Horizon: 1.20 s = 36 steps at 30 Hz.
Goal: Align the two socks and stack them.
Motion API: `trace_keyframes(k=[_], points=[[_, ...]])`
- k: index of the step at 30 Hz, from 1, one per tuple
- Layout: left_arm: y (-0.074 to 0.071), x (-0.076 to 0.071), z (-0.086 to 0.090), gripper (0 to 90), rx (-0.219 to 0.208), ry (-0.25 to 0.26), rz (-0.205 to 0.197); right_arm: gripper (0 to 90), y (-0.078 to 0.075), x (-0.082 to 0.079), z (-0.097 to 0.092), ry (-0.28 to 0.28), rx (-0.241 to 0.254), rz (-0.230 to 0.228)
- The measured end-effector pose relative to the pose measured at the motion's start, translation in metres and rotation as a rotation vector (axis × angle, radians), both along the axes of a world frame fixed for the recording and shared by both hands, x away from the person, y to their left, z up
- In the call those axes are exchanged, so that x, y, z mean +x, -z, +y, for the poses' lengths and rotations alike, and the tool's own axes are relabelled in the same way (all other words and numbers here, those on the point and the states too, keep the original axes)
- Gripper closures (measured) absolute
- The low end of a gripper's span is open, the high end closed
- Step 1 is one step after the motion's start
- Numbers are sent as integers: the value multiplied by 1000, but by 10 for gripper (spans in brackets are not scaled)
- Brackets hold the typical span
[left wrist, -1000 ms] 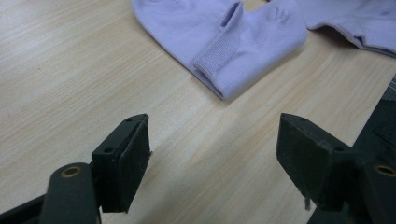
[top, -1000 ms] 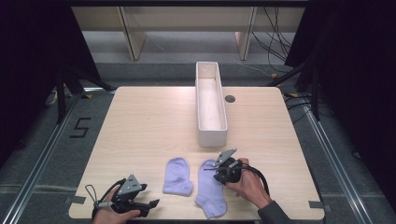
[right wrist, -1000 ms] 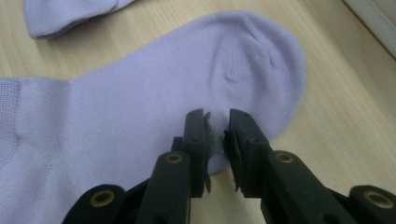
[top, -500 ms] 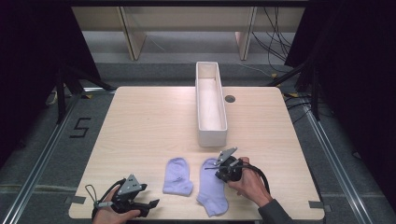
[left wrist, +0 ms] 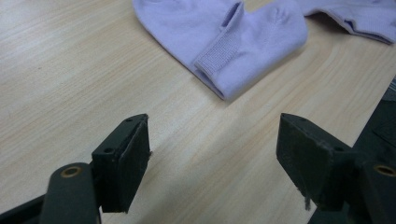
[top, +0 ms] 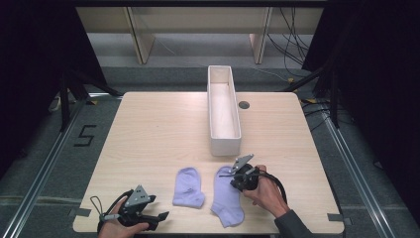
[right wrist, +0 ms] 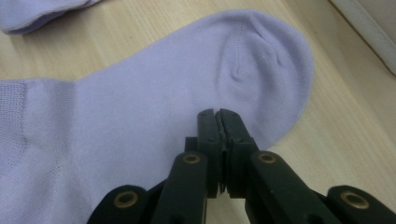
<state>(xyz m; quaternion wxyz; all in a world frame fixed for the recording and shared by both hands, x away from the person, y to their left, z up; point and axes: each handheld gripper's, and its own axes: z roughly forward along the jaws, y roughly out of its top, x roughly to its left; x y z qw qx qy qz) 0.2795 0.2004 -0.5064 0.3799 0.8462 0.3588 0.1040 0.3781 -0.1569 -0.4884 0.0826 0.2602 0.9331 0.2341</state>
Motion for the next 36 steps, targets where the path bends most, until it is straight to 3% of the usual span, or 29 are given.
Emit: trace_keyframes(k=[9,13,15,27,36], points=[[0,0,0,255,2,-1,-1,877,-4,1,-3,9,19,-2],[0,0,0,255,-8,5,6,869,-10,-2,0,-1,53,-13],[0,0,1,255,-8,5,4,858,-12,-2,3,-34,54,-21],[0,0,1,255,-5,4,3,785,-22,-12,36,-117,130,-12],[0,-1,1,254,-18,-7,5,782,-24,-13,56,-144,129,2]])
